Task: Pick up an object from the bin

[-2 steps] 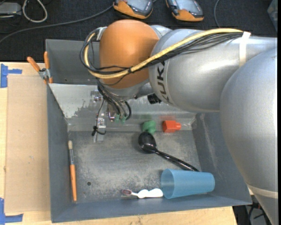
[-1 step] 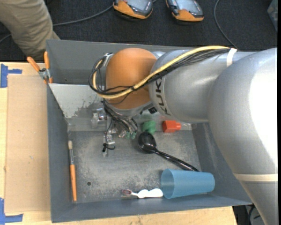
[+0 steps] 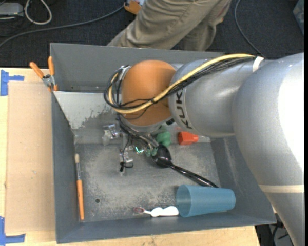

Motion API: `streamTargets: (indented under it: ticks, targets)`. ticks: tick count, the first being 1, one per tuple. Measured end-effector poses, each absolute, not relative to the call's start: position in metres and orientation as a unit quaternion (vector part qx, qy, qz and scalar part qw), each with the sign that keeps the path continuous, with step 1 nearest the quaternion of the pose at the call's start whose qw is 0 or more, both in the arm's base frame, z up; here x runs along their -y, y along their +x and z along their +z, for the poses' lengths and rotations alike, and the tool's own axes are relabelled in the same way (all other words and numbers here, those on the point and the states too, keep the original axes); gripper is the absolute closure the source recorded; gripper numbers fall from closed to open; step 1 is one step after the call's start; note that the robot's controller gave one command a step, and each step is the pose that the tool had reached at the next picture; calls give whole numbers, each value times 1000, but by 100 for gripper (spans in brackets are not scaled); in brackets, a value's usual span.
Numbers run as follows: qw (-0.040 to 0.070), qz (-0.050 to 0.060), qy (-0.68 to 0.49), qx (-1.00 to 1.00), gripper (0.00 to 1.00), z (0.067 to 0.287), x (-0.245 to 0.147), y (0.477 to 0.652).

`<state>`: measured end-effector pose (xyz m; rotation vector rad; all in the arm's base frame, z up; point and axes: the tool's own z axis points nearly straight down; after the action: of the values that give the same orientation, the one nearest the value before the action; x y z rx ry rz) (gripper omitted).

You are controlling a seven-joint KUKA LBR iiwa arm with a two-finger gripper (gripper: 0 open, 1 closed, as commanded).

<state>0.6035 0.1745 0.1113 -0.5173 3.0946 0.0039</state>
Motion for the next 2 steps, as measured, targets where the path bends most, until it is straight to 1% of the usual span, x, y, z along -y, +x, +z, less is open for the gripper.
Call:
streamTargets:
  ticks: [1, 2]
  targets:
    - [2, 1, -164, -986, 0, 111, -174, 604]
    - [0, 2, 69, -998, 0, 115, -159, 584]
